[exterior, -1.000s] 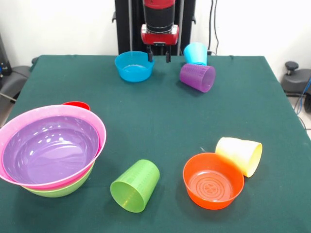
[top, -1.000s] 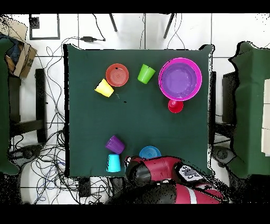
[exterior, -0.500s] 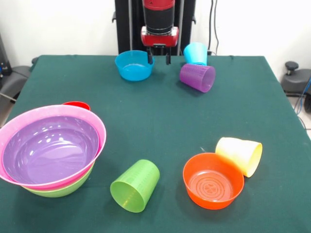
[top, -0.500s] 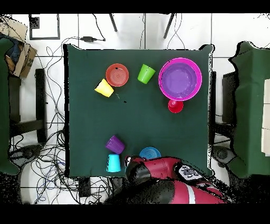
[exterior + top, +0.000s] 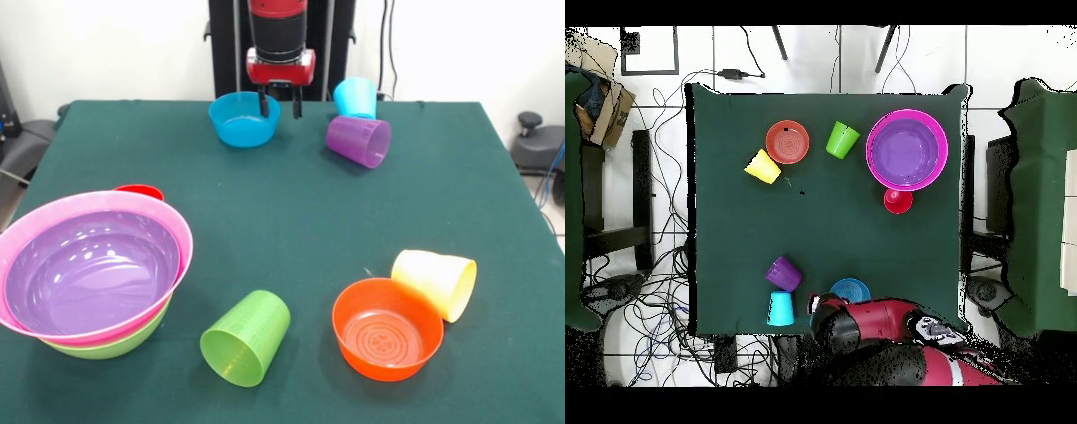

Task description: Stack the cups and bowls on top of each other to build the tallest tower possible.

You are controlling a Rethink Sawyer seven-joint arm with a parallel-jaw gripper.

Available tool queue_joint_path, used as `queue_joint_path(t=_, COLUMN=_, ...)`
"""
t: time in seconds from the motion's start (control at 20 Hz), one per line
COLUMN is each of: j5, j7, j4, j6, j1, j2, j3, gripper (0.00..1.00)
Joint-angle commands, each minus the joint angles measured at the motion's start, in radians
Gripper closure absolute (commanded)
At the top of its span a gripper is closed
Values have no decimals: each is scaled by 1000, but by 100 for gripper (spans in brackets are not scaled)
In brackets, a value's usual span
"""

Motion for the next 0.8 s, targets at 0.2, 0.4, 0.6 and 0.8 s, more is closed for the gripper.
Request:
queue_joint_path(t=0.2, j5=-68, j7=-37, j4=-110, j6=34, j1=-52, j2=5, j3=123, gripper=0)
queue_joint_path(t=0.4, j5=-86, j7=-10, j4=-137, j6=-25, j1=-25, j2=49, j3=89, gripper=0)
queue_joint_path(t=0.6, j5=-87, j7=1, j4=-155, j6=-36, j1=-13, j2=67, j3=84, gripper=0)
queue_joint_path(t=0.8, j5=-89, j7=26, j4=-168, j6=-76, j1=18, j2=91, j3=55, gripper=0)
